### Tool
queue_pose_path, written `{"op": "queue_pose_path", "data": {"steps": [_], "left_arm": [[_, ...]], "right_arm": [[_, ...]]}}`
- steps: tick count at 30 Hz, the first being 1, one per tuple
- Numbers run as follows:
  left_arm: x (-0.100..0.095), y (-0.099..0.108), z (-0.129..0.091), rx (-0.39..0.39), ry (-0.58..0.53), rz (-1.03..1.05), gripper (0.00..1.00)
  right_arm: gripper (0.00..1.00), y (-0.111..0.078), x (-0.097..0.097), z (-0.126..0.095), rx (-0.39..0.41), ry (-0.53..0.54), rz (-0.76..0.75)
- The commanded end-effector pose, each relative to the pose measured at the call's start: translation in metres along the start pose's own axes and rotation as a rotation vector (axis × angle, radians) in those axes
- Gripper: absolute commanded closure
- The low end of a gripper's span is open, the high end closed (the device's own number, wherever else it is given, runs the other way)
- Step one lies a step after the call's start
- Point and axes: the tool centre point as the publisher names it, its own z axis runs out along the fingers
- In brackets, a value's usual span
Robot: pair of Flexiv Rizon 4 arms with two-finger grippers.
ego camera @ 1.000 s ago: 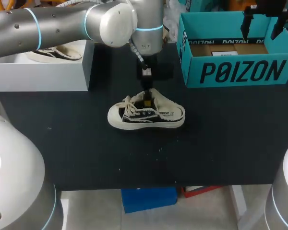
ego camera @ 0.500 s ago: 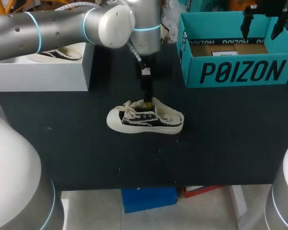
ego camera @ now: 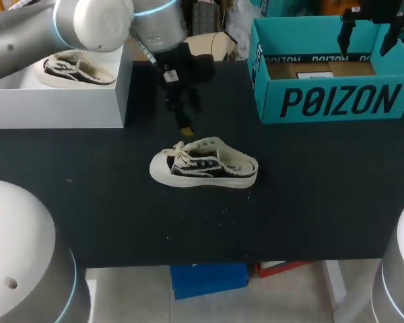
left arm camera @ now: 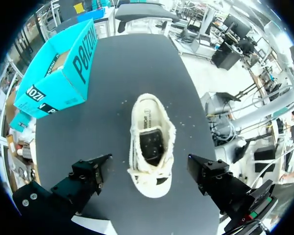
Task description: Take the shoe out of the shoebox, open the shoe tongue, remove and reinsert the insole, then place the shoe into the shoebox
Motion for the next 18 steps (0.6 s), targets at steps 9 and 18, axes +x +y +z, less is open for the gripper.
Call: {"op": "queue_pose_path", "data": {"steps": [9, 18], "left_arm": [[0.058, 0.041, -0.006, 0.478, -0.383, -0.044, 0.00], [0.058, 0.041, -0.006, 0.478, -0.383, -0.044, 0.00]], "right_arm": [[0.00, 0.000, 0.000, 0.000, 0.001, 0.000, 0.000], [0.00, 0.000, 0.000, 0.000, 0.001, 0.000, 0.000]]}}
